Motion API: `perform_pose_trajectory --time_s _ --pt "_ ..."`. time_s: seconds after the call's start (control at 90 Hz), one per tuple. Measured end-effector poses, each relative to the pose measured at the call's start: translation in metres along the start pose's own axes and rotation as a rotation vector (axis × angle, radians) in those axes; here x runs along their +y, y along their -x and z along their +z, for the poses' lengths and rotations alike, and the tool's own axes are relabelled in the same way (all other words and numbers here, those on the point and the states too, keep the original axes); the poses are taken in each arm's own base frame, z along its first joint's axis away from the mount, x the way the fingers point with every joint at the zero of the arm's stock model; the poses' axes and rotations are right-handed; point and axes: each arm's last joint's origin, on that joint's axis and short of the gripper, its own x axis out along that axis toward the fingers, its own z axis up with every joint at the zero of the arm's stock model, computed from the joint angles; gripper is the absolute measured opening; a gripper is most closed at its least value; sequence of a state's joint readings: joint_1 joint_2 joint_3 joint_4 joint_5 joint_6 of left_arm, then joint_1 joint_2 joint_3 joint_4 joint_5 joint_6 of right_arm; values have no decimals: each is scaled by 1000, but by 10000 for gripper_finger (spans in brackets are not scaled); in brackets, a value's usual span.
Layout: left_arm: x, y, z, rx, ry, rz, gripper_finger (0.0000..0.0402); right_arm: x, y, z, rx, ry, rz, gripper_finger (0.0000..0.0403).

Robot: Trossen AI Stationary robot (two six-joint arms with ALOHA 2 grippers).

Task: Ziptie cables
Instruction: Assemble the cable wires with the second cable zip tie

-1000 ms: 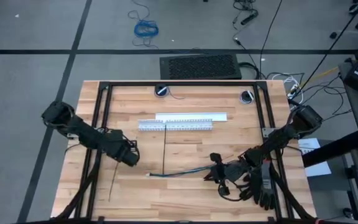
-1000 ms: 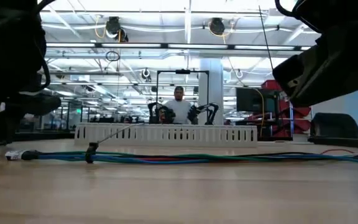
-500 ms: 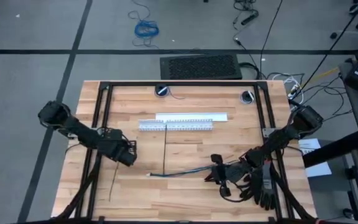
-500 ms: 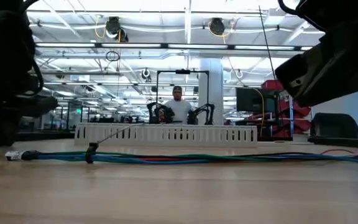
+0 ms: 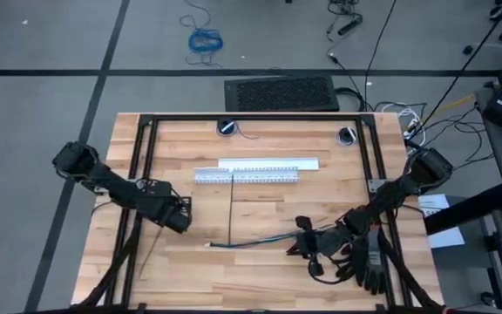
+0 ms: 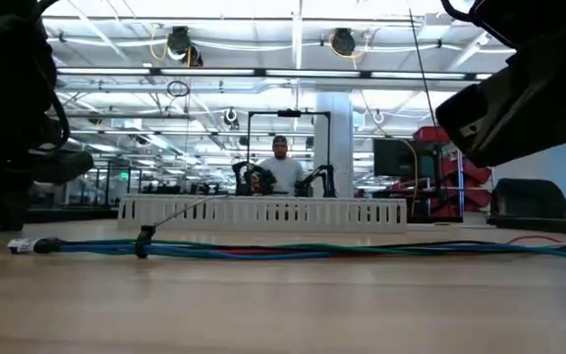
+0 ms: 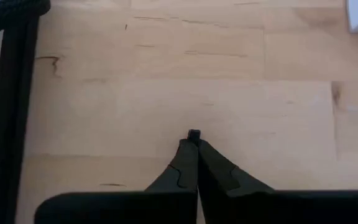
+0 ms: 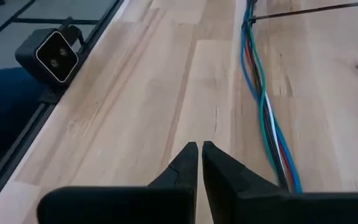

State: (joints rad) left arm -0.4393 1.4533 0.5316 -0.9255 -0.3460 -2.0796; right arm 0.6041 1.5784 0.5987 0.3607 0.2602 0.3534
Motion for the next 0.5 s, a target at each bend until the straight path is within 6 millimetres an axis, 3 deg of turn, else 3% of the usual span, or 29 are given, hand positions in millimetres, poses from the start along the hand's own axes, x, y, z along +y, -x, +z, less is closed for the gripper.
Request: perform_pose_trajectory --time_s 0.233,0.5 --pt "-23 37 0 -137 -29 -173 0 0 0 0 0 3 1 13" --pt "-48 94 -4 -379 -41 -505 0 2 1 0 -2 3 8 13"
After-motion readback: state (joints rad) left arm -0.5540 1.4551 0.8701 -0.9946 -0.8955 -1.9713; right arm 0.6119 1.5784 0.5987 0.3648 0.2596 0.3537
